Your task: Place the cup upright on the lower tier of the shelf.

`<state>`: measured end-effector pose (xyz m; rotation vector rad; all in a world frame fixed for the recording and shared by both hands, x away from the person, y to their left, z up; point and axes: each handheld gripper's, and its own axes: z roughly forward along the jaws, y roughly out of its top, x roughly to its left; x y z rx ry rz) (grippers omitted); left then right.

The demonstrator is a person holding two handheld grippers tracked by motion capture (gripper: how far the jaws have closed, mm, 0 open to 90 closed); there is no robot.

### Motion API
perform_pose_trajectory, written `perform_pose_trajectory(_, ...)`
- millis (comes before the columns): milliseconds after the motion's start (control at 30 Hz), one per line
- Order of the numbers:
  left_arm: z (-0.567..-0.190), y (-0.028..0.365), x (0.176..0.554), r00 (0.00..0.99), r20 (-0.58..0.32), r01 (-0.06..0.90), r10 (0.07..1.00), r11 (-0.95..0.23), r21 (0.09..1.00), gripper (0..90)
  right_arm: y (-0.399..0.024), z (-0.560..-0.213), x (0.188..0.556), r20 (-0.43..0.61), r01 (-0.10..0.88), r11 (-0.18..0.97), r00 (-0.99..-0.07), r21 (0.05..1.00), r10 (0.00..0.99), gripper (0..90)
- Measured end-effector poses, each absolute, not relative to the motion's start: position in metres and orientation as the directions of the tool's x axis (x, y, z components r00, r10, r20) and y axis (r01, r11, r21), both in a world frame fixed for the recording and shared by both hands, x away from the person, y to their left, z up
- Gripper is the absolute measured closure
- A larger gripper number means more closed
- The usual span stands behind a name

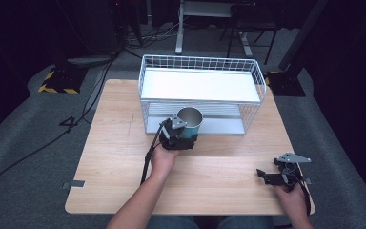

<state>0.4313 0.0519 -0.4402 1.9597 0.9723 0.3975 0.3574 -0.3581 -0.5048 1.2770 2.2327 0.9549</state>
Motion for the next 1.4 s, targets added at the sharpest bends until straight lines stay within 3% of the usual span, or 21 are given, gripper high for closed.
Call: perform_pose_trajectory(1400, -0.468, 0.012, 0.515, 0.561, -0.089, 0.479, 0.823, -0.235, 0.845, 24.3, -0.358, -0.505, 0.357, -0.005, 0.593, 0.351, -0.505, 0.725, 0.863, 8.4)
